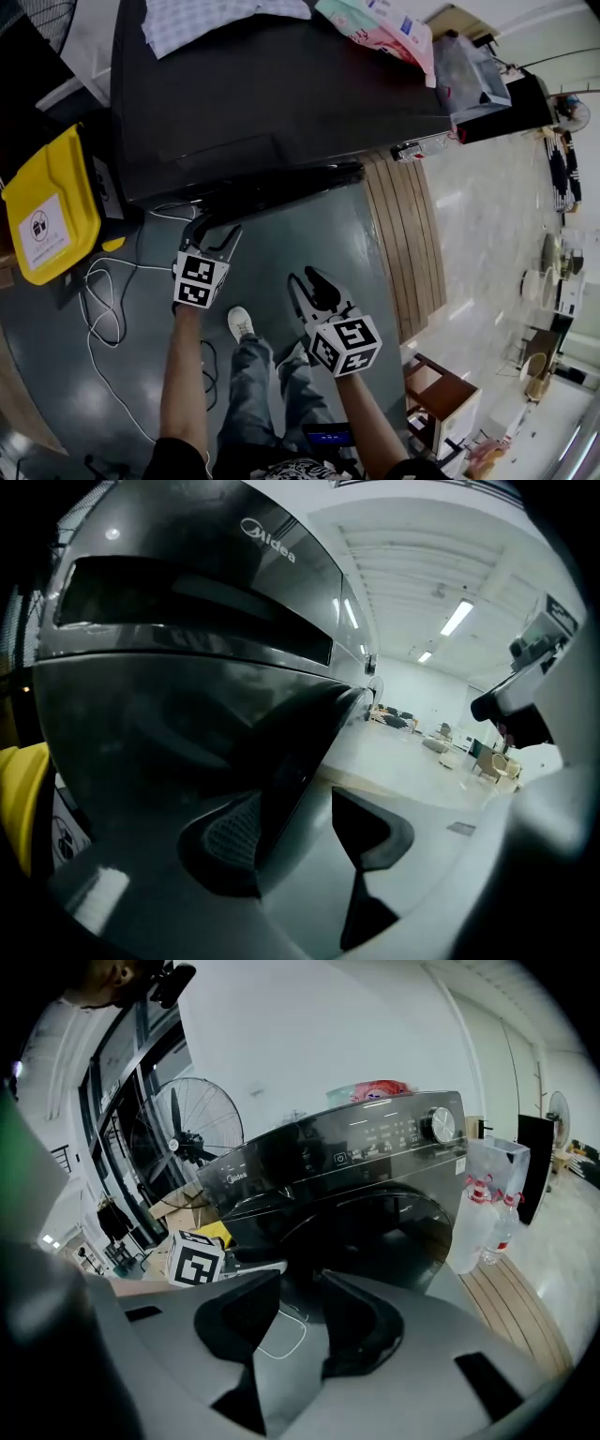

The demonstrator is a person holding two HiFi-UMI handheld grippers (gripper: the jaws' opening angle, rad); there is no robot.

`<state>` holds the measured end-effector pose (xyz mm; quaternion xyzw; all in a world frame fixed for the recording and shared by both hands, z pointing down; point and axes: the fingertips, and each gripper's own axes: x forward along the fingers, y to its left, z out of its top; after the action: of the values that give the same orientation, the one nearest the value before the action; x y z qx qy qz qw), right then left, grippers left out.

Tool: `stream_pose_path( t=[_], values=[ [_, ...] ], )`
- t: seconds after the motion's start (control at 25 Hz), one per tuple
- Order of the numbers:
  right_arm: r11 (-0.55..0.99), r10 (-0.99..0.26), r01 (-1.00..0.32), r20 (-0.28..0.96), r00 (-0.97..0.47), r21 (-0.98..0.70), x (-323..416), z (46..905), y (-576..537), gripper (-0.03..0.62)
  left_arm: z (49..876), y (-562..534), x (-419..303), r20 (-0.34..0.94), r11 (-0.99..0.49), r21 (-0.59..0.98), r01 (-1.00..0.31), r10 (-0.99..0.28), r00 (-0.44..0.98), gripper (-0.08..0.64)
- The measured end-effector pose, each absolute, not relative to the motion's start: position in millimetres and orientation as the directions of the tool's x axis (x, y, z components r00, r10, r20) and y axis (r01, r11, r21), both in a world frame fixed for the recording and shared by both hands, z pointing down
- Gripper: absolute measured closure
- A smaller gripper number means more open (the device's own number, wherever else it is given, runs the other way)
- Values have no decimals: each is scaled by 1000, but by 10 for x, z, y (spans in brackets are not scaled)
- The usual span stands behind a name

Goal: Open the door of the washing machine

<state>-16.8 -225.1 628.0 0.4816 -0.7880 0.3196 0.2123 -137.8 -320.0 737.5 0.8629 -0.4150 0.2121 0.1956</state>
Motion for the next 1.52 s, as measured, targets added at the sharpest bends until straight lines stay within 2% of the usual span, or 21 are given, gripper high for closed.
stream_pose_path(
  t=[0.44, 0.84, 1.16, 1.36, 1.52],
  values=[
    [325, -608, -889, 649, -458, -324, -118, 6312, -2173, 468, 7411, -3265, -1334, 536, -521, 229, -822, -637, 553, 365],
    [306, -609, -895, 655, -447, -326, -126, 6279, -2220, 454, 7433, -2658, -1127, 569, -549, 302, -779, -552, 610, 397],
    [160, -637, -933, 688, -348, -323, 50, 6411, -2297, 428, 7421, -1982, -709, 598, -676, 319, -665, -401, 694, 403],
    [72, -608, -941, 734, -304, -330, 144, 6594, -2268, 376, 7416, -1729, -510, 593, -703, 345, -622, -351, 724, 413],
    [41, -605, -959, 757, -247, -280, 203, 6667, -2286, 376, 7409, -1568, -358, 585, -703, 377, -603, -324, 743, 416]
  ],
)
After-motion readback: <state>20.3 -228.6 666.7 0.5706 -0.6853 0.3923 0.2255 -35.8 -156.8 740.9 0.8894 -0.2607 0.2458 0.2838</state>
